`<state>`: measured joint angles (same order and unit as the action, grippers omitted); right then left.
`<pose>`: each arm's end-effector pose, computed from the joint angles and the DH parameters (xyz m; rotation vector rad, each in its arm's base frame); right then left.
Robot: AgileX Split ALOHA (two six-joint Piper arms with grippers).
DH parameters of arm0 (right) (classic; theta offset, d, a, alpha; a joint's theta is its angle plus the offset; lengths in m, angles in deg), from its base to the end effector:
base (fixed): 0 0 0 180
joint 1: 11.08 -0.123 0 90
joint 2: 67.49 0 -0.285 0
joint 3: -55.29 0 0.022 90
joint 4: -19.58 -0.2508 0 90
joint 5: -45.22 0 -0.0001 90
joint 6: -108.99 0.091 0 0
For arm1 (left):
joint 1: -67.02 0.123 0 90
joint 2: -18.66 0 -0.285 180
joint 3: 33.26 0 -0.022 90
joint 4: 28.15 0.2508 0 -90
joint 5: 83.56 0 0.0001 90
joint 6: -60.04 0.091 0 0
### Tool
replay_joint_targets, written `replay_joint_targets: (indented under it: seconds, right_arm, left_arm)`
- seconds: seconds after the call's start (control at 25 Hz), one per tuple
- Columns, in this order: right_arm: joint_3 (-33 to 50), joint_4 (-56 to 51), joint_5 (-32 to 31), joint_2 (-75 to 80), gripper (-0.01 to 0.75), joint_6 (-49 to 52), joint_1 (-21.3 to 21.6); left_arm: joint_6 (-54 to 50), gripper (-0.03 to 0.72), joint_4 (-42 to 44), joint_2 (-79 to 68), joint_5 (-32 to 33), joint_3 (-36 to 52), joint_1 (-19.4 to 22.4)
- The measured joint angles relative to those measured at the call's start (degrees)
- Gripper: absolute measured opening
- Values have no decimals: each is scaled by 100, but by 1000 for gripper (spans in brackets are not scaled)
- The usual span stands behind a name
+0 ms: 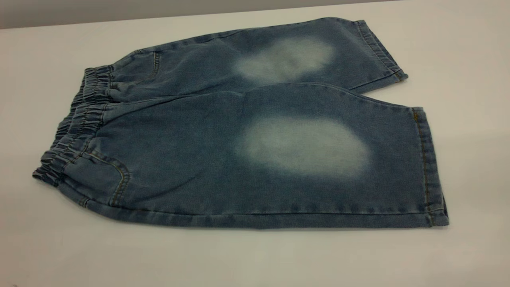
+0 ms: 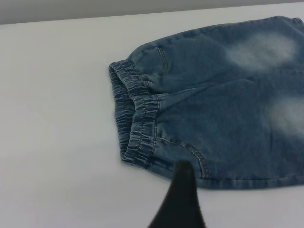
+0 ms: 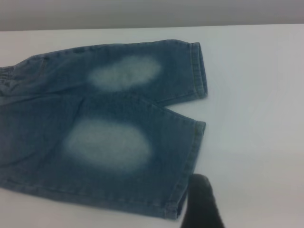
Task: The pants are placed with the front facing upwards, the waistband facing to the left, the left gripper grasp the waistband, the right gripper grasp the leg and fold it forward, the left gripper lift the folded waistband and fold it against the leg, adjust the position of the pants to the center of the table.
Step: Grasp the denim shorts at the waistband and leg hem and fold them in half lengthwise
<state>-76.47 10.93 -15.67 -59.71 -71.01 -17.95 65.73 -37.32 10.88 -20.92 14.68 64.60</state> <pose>-0.0075 0.0111 0.2795 -0.1300 2.0366 0.2557 -0.0086 -0.0125 0.2786 0.1572 2.0528 -0.1568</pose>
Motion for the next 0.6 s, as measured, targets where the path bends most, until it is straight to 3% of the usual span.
replay_joint_targets:
  seconds: [0.6]
  right_arm:
    - [0, -40, 35, 0, 405, 0, 0]
  left_arm:
    - [0, 573, 0, 0, -15, 0, 0]
